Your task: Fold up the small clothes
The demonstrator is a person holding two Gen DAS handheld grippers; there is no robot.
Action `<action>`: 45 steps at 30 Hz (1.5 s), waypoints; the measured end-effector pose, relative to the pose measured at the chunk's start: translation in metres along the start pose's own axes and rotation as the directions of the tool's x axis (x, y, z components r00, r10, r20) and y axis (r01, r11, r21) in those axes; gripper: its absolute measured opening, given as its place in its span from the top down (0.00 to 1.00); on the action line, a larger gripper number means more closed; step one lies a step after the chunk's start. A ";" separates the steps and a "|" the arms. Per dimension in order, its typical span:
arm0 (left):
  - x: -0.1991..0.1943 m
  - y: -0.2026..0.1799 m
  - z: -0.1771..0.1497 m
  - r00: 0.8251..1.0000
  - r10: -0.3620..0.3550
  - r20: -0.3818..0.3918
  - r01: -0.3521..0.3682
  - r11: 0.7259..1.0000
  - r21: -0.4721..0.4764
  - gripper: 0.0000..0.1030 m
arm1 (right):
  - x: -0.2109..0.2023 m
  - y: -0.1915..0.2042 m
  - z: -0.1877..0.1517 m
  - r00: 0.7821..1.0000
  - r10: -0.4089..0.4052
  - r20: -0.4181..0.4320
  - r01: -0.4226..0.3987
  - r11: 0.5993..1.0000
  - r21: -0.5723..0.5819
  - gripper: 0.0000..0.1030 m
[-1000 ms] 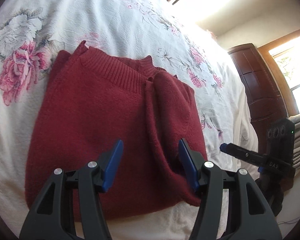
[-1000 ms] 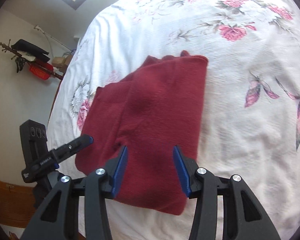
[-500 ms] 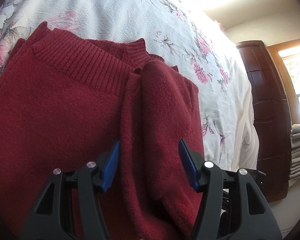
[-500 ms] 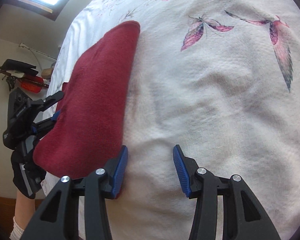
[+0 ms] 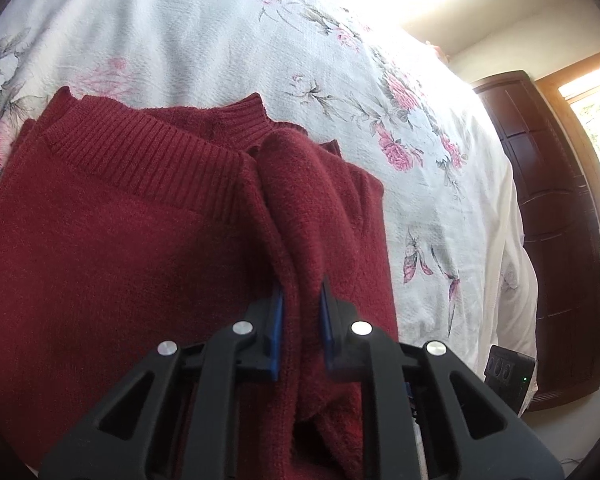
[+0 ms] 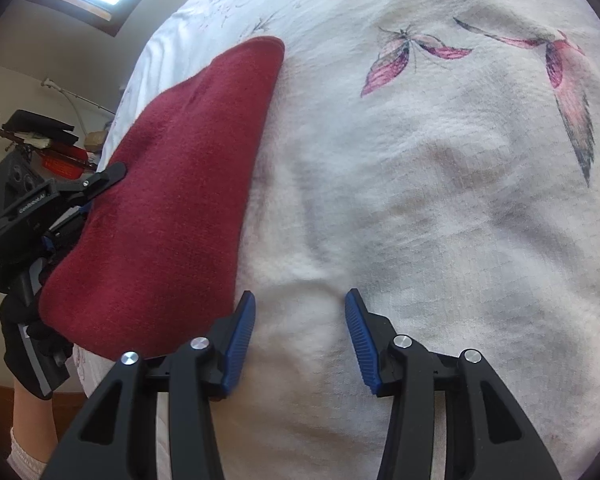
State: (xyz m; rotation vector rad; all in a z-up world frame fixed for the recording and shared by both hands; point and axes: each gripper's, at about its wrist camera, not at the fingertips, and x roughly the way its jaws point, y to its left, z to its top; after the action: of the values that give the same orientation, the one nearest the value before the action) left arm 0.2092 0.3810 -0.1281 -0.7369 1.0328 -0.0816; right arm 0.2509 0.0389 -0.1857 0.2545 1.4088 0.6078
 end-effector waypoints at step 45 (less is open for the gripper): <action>-0.163 0.153 -0.058 1.000 0.009 0.028 -0.007 0.998 -0.056 0.63 | 0.037 0.140 -0.026 0.986 0.125 -0.110 -0.142 0.976 -0.165 0.33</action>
State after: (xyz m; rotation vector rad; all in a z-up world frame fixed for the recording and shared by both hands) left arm 0.0345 0.5312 -0.1129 -0.7824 1.0146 -0.0359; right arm 0.1927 0.1692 -0.1501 0.1837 1.4323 0.8591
